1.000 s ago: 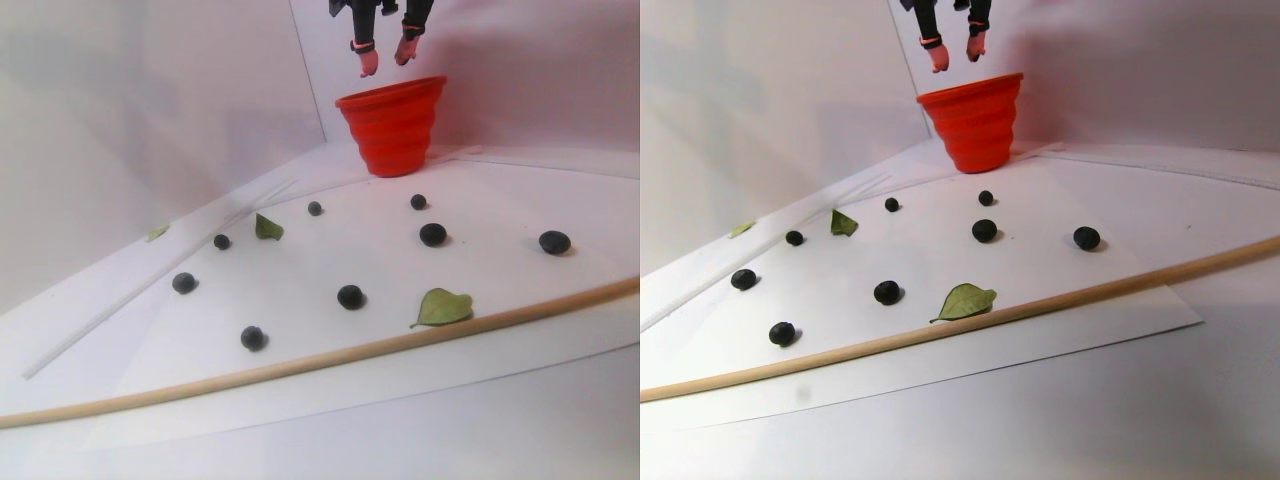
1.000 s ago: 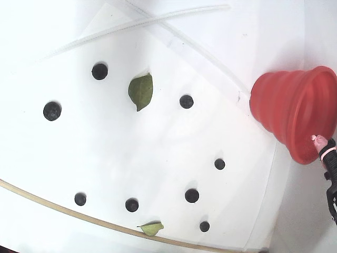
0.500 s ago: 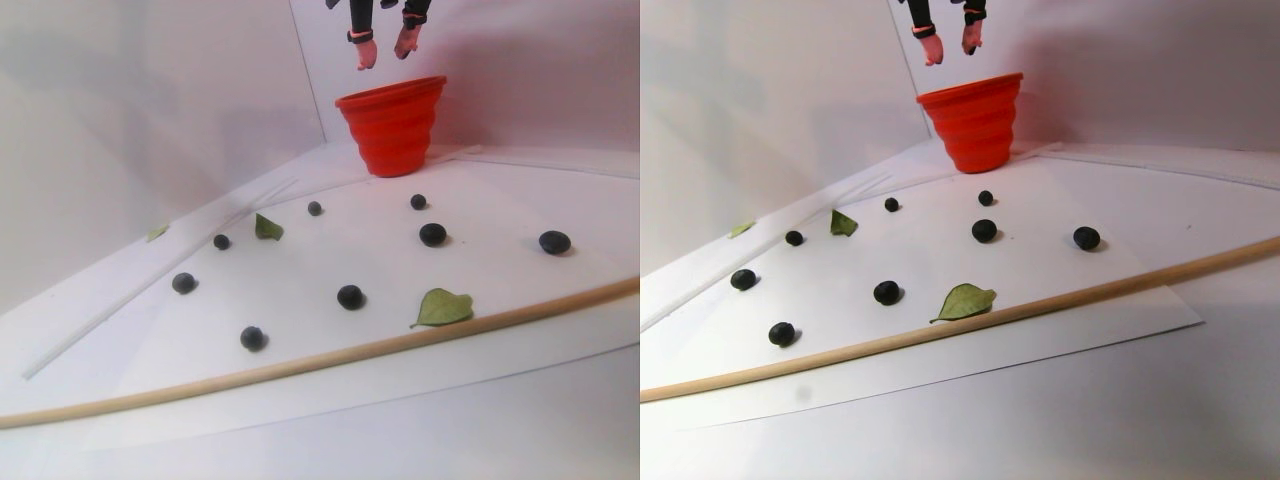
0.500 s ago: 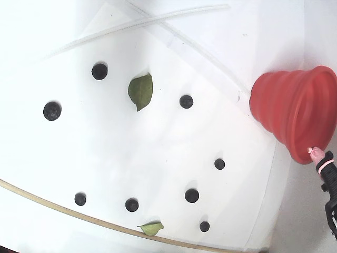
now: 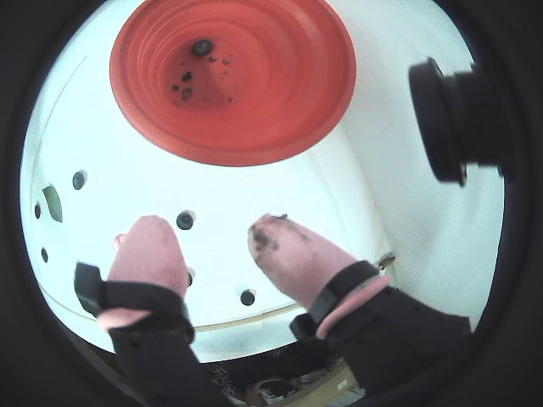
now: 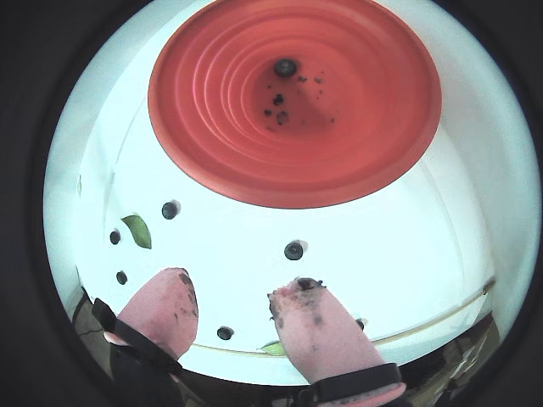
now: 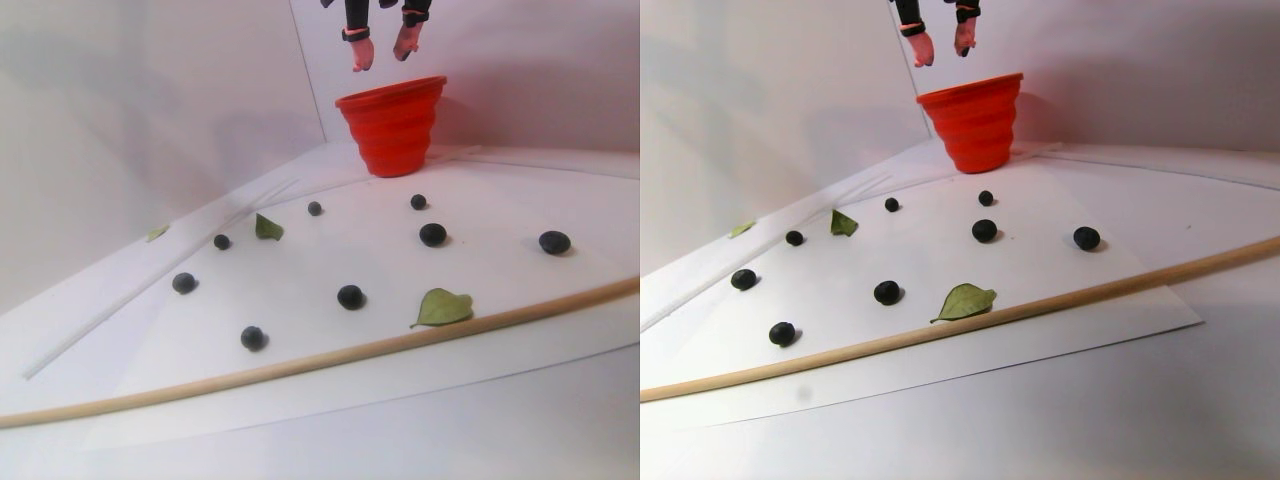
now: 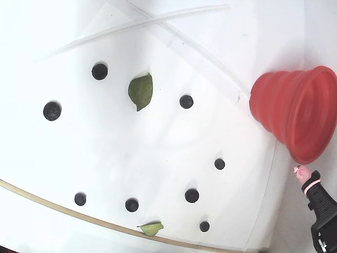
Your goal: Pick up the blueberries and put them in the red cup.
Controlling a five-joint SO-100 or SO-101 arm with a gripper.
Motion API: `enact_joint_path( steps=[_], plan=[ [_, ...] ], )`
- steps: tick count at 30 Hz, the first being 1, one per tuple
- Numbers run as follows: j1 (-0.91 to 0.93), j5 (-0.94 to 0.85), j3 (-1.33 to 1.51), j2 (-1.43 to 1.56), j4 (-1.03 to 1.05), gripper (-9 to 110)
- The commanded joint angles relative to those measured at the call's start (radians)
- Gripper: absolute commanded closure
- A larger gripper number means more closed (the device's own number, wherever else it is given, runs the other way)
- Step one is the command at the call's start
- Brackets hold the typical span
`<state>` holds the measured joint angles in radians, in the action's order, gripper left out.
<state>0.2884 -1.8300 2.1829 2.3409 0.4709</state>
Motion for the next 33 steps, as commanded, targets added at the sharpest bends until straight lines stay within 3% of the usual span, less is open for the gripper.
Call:
enact_joint_path(
  steps=[1, 33],
  plan=[
    [-0.005, 0.008, 0.006, 0.109, 0.002, 85],
    [0.057, -0.014, 0.255, 0.11, -0.103, 85]
  ],
)
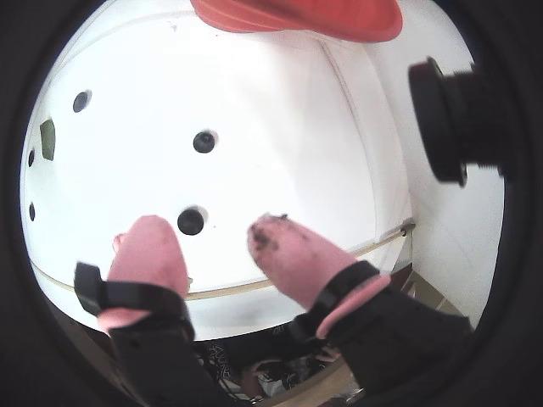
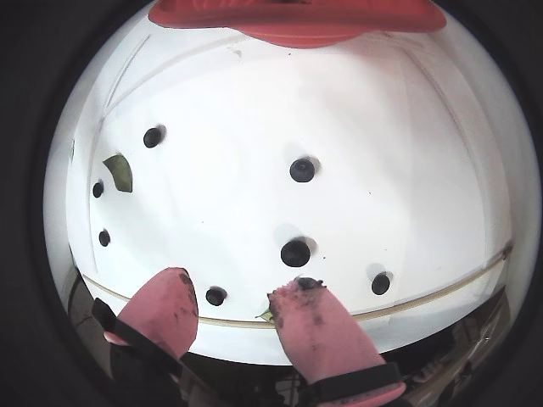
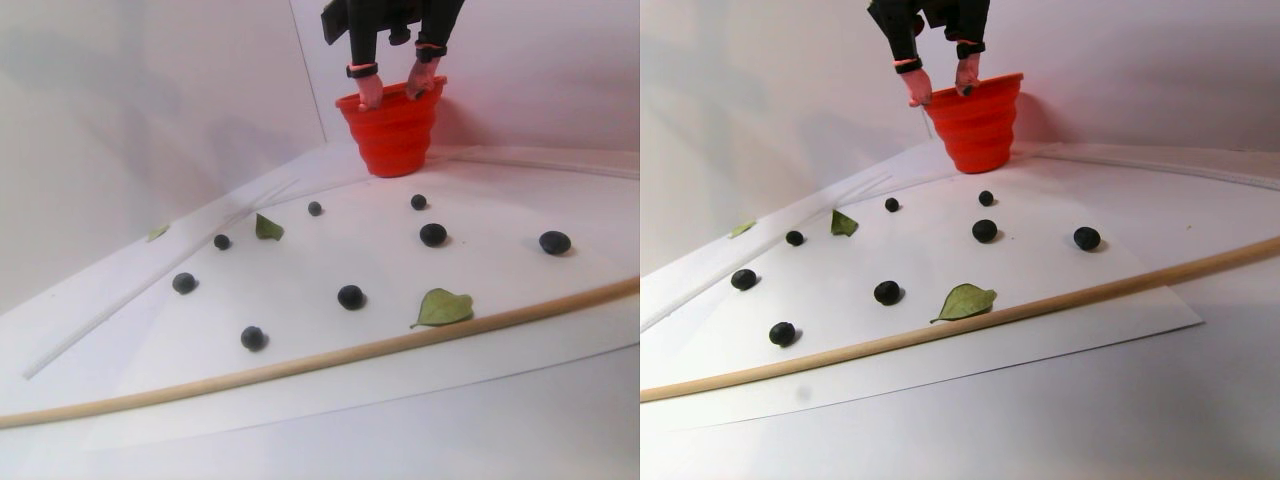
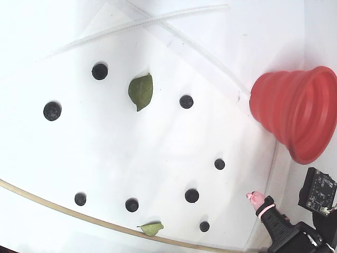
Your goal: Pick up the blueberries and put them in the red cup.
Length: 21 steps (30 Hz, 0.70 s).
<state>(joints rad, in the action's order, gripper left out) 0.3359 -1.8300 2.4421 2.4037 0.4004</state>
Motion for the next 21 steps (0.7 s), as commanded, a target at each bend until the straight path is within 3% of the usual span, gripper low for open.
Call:
enact_joint_path(
  steps=[1, 21],
  plan=[
    [0.011, -0.017, 0.002, 0.043, -0.041, 85],
    [0.032, -0.009, 0.029, -0.117, -0.212, 85]
  ],
)
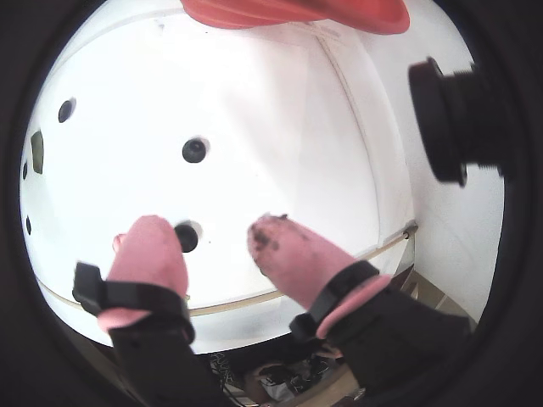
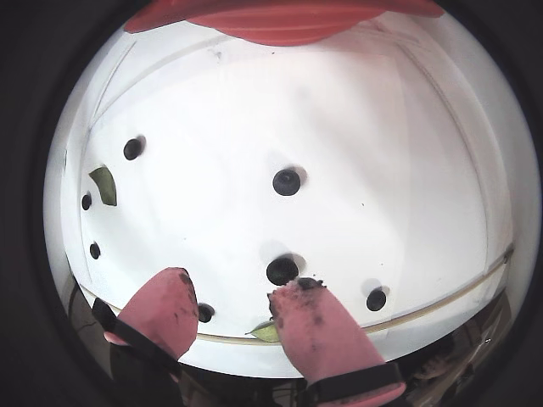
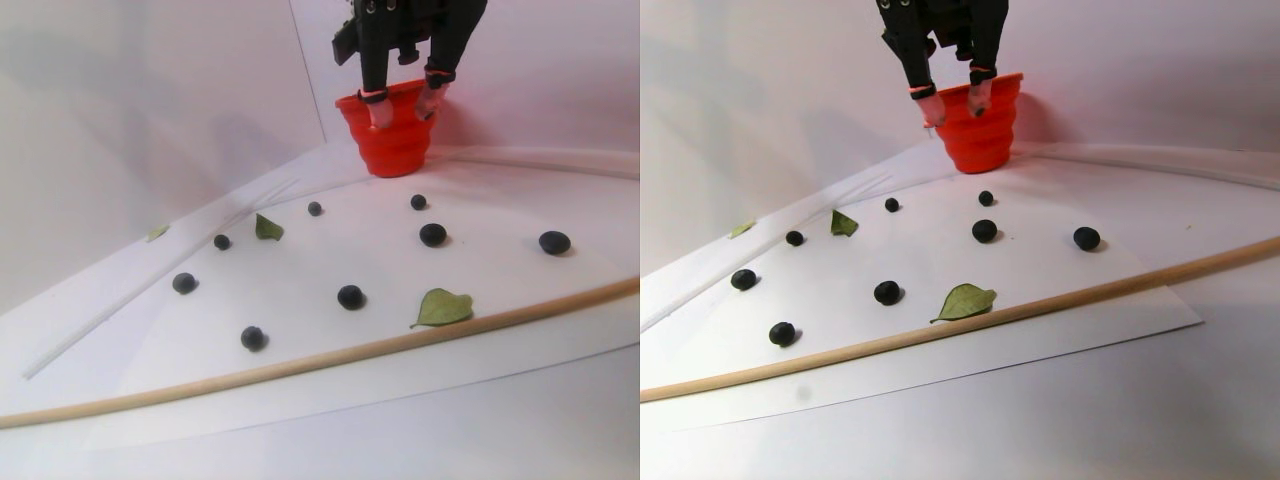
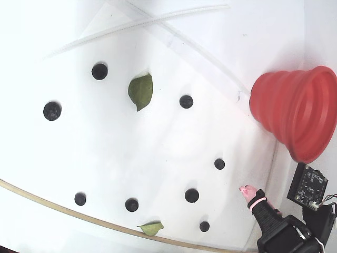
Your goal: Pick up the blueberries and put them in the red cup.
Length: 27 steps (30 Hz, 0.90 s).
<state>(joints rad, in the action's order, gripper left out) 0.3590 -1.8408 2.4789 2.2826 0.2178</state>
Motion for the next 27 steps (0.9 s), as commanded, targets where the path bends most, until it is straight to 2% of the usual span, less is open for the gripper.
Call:
enact_joint_path(
  steps=[1, 27],
  plan=[
    [0.011, 0.0, -0.009, -0.002, -0.034, 85],
    [0.049, -0.025, 0.029, -0.215, -0.285, 85]
  ],
)
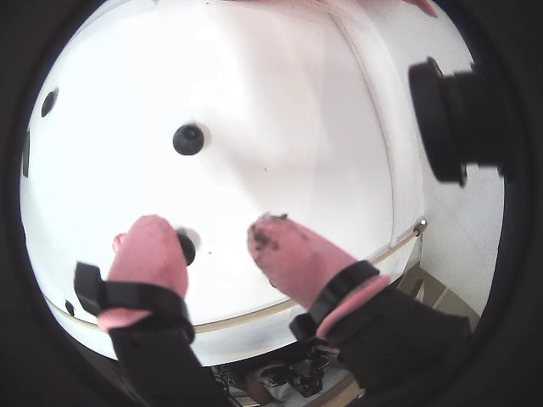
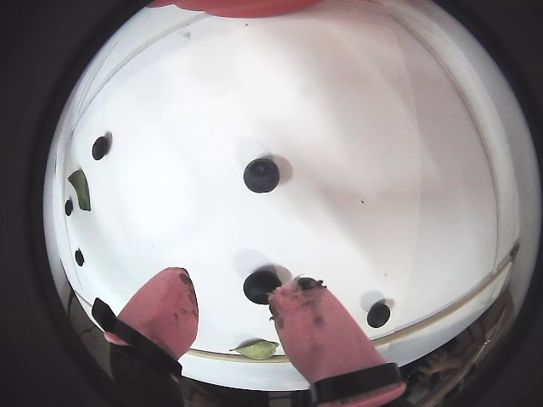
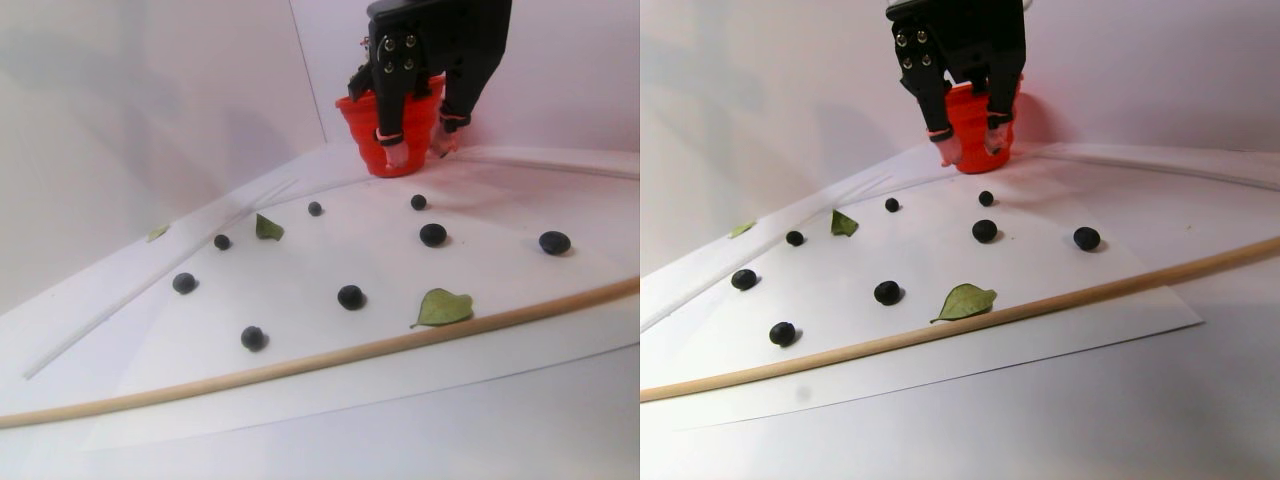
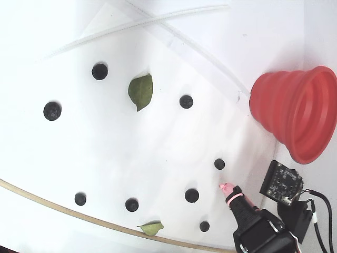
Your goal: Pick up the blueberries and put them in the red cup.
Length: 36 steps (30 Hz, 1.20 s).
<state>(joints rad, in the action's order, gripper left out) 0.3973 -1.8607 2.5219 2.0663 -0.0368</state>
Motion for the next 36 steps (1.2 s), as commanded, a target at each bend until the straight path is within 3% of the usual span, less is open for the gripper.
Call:
enact_joint_path(
  steps=[1, 36],
  plan=[
    [0.011, -0.005, -0.014, -0.005, -0.037, 85],
    [-0.006, 0.051, -0.169, -0.348, -0.288, 85]
  ],
)
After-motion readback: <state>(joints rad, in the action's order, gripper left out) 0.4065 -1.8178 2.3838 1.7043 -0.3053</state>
